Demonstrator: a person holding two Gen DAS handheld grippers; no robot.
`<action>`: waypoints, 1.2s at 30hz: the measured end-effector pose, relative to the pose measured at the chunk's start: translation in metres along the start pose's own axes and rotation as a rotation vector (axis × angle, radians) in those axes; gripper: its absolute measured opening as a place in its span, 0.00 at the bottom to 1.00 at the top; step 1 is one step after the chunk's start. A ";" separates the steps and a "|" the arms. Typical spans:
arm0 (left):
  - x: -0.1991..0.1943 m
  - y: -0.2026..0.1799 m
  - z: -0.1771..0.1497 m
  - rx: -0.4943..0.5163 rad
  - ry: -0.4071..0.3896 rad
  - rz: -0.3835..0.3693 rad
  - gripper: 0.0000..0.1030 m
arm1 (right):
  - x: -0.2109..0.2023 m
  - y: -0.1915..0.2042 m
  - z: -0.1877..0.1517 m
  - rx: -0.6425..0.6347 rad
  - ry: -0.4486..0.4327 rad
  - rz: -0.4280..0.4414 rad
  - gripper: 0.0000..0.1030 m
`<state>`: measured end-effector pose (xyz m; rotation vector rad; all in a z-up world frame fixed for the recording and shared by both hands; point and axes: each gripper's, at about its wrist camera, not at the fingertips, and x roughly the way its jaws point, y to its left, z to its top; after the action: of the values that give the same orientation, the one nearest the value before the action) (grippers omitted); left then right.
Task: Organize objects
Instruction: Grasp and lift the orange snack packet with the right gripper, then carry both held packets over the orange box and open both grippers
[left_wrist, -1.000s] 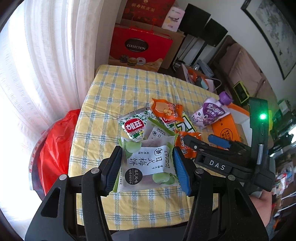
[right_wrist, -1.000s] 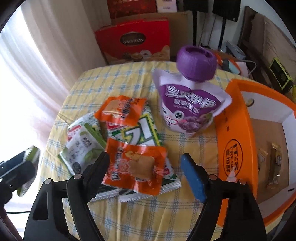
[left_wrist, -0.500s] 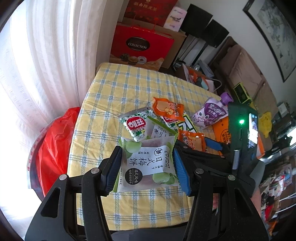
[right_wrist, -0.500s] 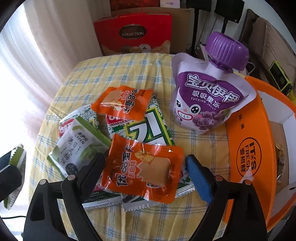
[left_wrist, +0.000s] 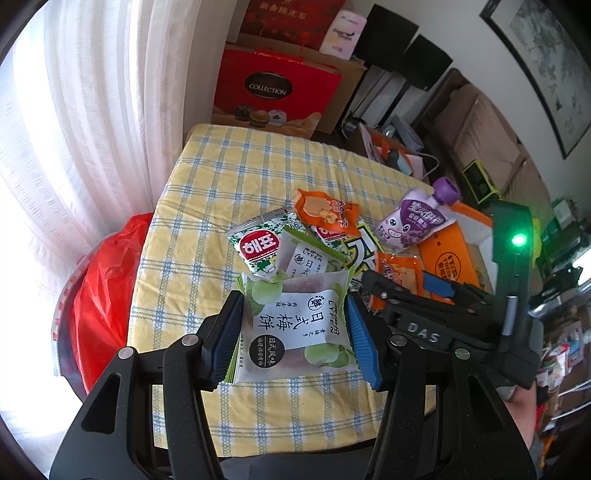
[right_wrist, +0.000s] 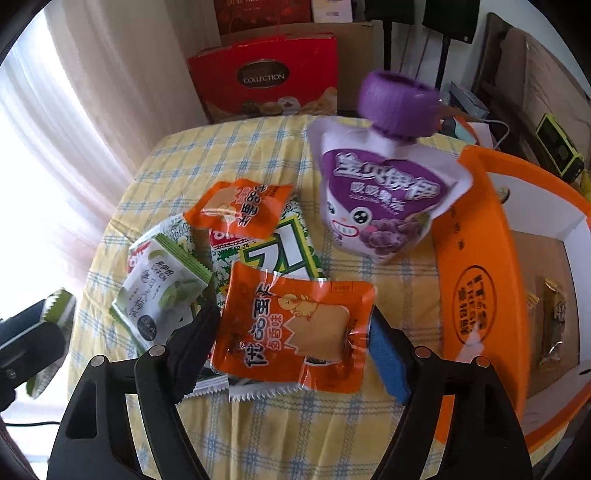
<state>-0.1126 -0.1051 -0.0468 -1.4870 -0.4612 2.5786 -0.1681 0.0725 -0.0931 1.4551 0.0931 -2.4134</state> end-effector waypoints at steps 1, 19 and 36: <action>0.000 -0.001 0.000 0.001 0.000 0.000 0.51 | -0.003 -0.002 0.000 0.001 -0.003 0.003 0.77; -0.012 -0.044 0.006 0.053 -0.021 -0.024 0.51 | -0.068 -0.014 0.001 -0.031 -0.060 0.060 0.76; -0.002 -0.127 0.007 0.151 -0.003 -0.107 0.51 | -0.120 -0.092 -0.011 0.047 -0.106 0.015 0.76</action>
<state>-0.1228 0.0132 0.0000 -1.3708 -0.3285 2.4727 -0.1353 0.1903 -0.0035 1.3400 0.0012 -2.4910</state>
